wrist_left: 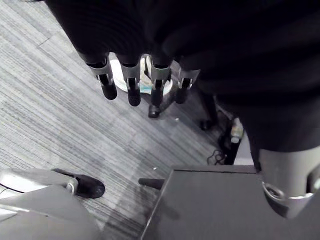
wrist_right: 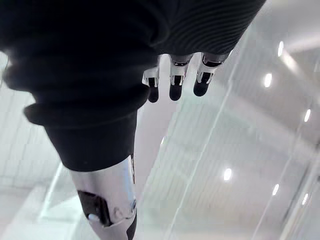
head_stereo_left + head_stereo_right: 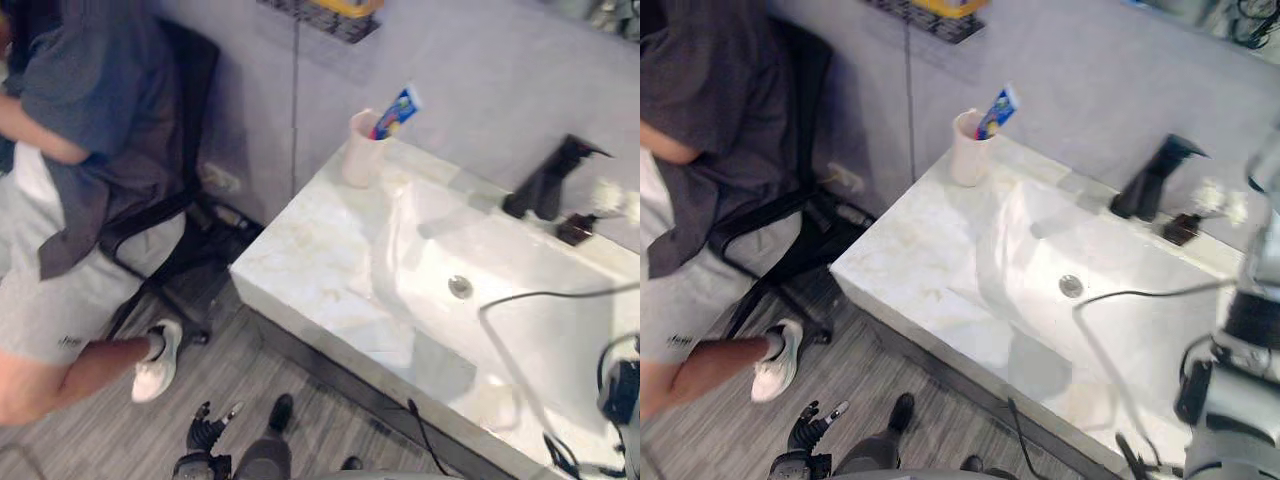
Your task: Organize washtable
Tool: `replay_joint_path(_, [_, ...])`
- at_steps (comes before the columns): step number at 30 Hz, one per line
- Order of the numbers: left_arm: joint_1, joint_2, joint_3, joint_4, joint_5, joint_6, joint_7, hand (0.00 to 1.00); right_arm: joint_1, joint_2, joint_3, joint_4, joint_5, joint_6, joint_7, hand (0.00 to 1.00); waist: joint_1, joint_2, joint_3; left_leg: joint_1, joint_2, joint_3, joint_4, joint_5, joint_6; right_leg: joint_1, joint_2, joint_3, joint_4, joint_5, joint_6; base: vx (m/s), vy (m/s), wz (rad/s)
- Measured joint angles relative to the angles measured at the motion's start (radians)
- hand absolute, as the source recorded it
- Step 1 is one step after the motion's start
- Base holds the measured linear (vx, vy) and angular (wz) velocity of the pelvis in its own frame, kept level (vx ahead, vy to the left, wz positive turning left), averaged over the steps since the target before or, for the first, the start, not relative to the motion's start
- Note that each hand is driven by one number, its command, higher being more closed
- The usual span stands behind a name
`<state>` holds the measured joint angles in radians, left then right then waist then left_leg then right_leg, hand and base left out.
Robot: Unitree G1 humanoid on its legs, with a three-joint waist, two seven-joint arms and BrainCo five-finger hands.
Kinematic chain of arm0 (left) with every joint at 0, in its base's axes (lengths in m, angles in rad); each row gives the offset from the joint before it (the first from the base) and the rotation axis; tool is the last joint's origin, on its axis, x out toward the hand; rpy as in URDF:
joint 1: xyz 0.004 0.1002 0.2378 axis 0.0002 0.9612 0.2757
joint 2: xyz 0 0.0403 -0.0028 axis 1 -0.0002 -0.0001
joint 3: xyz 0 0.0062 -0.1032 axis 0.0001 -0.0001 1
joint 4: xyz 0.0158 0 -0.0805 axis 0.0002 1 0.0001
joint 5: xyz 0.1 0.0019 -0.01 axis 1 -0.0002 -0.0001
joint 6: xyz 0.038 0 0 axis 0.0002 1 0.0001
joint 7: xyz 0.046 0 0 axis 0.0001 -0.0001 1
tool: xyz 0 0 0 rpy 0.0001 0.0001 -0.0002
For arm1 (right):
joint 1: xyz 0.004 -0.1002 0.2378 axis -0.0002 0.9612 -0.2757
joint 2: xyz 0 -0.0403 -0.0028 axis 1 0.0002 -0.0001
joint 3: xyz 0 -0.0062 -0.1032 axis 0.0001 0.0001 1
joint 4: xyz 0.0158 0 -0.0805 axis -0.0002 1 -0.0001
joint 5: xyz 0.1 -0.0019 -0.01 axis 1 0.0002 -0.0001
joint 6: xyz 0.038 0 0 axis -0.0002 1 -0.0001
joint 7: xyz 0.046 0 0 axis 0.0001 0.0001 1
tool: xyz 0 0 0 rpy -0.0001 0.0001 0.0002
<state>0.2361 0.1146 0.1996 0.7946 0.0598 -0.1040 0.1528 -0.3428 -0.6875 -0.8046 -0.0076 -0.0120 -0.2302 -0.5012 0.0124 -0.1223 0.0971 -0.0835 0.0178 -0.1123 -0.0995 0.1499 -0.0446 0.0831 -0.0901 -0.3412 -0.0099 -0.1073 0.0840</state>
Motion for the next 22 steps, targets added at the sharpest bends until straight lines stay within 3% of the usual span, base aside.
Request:
replay_joint_path(2, [0.02, -0.024, 0.04, 0.001, 0.0, 0.01, 0.001, 0.0, 0.194, 0.112, -0.134, 0.024, 0.0, 0.004, -0.022, 0.0, -0.047, 0.013, -0.024, 0.021, 0.013, 0.057, -0.003, -0.014, -0.003, -0.007, 0.001, 0.053, -0.006, 0.011, 0.002, 0.01, 0.011, -0.82])
replay_joint_path(5, [0.022, -0.053, 0.06, 0.001, 0.0, 0.012, 0.001, 0.0, 0.375, 0.262, -0.208, 0.08, 0.002, 0.049, -0.037, 0.0, -0.07, 0.029, -0.035, 0.049, 0.027, 0.106, -0.004, -0.03, -0.007, -0.007, 0.002, 0.09, -0.005, 0.015, -0.002, 0.02, -0.009, -0.66])
replay_joint_path(7, [0.022, -0.088, 0.082, 0.0, 0.0, 0.017, 0.001, 0.0, 0.523, 0.447, -0.209, 0.113, 0.007, 0.105, -0.044, 0.0, -0.083, 0.044, -0.044, 0.077, 0.042, 0.151, -0.004, -0.045, -0.013, -0.006, 0.001, 0.096, 0.009, 0.015, -0.002, 0.02, -0.03, -0.58])
replay_joint_path(10, [0.02, -0.131, 0.077, -0.002, 0.0, 0.024, 0.001, 0.0, 0.657, 0.62, -0.13, 0.175, 0.048, 0.157, -0.037, 0.0, -0.083, 0.065, -0.054, 0.109, 0.058, 0.204, -0.003, -0.062, -0.02, 0.001, 0.001, 0.099, 0.025, 0.01, 0.001, 0.02, -0.032, -0.41])
replay_joint_path(15, [0.014, -0.144, 0.065, -0.008, -0.008, 0.035, 0.001, 0.0, 0.7, 0.744, 0.07, 0.416, 0.14, 0.171, 0.074, 0.0, -0.072, 0.072, -0.052, 0.143, 0.07, 0.251, -0.004, -0.089, -0.023, 0.0, -0.006, 0.095, 0.072, -0.012, 0.001, 0.0, -0.009, -0.25])
replay_joint_path(16, [0.006, -0.145, 0.057, -0.008, -0.008, 0.041, 0.001, 0.0, 0.697, 0.758, 0.096, 0.494, 0.165, 0.17, 0.115, 0.0, -0.056, 0.075, -0.051, 0.144, 0.067, 0.253, -0.004, -0.092, -0.019, 0.0, -0.012, 0.093, 0.079, -0.02, 0.002, 0.0, 0.0, 0.0])
replay_joint_path(22, [-0.006, -0.139, 0.024, 0.002, -0.003, 0.041, -0.011, 0.0, 0.652, 0.767, 0.209, 0.767, 0.157, 0.176, 0.298, 0.0, -0.032, 0.08, -0.046, 0.157, 0.03, 0.239, -0.004, -0.103, -0.006, 0.04, -0.051, 0.056, 0.078, -0.028, 0.02, 0.07, 0.042, 0.16])
